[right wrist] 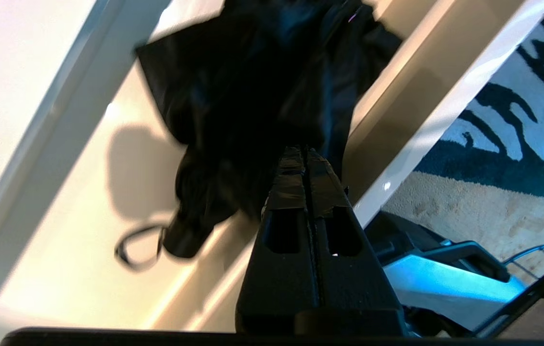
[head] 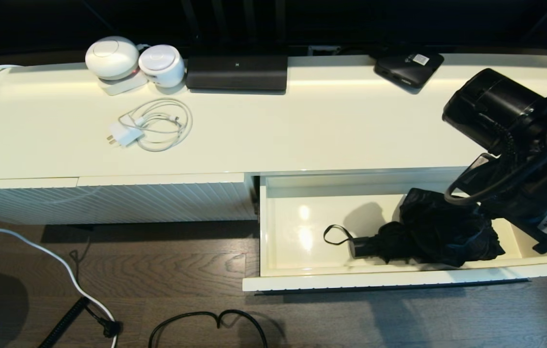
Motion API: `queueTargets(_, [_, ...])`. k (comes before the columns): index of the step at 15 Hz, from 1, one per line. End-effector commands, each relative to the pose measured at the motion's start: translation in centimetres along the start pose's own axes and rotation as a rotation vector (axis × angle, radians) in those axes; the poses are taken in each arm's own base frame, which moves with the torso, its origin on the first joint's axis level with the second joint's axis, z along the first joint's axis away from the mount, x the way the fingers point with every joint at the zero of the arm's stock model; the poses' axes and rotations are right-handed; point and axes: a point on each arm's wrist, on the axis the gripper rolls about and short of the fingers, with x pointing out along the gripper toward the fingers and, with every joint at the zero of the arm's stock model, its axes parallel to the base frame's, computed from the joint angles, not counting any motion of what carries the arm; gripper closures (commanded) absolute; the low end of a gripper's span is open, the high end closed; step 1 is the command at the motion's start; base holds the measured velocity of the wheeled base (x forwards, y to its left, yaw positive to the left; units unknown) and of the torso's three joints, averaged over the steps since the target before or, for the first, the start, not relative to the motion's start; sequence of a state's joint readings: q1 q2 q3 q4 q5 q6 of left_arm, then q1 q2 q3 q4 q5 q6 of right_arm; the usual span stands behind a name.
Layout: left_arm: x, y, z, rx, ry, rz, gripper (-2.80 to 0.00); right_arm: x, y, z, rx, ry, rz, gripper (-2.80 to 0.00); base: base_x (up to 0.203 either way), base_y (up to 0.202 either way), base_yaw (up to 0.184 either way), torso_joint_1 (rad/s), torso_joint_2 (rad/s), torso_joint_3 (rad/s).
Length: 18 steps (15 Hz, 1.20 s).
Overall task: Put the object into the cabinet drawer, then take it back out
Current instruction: Take the umbrella out of the drawer and put it on the table
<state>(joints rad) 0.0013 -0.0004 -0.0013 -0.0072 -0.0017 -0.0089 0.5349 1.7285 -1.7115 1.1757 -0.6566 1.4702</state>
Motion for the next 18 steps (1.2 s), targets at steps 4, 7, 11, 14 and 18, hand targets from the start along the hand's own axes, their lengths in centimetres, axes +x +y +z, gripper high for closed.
queueTargets(4, [0.0,0.0,0.0,0.000,-0.003,0.000,0.00,4.0,1.1,0.9,0.121,-0.067,-0.130,0.00,0.000,0.000,0.000,0.000,0.00,0.000])
queueTargets(7, [0.0,0.0,0.0,0.001,-0.003,0.000,0.00,3.1,1.4,1.5,0.160,-0.034,-0.073,0.00,0.000,0.000,0.000,0.000,0.00,0.000])
queueTargets(11, [0.0,0.0,0.0,0.000,-0.002,0.000,0.00,2.2,1.4,1.5,0.179,0.195,-0.020,-2.80,0.000,0.000,0.000,0.000,0.00,0.000])
queueTargets(14, [0.0,0.0,0.0,0.000,-0.003,0.000,0.00,3.5,1.3,1.5,0.207,0.285,-0.001,-2.80,0.000,0.000,0.000,0.000,0.00,0.000])
queueTargets(18, [0.0,0.0,0.0,0.000,-0.002,0.000,0.00,6.7,1.1,1.1,0.208,0.263,0.023,-2.80,0.000,0.000,0.000,0.000,0.00,0.000])
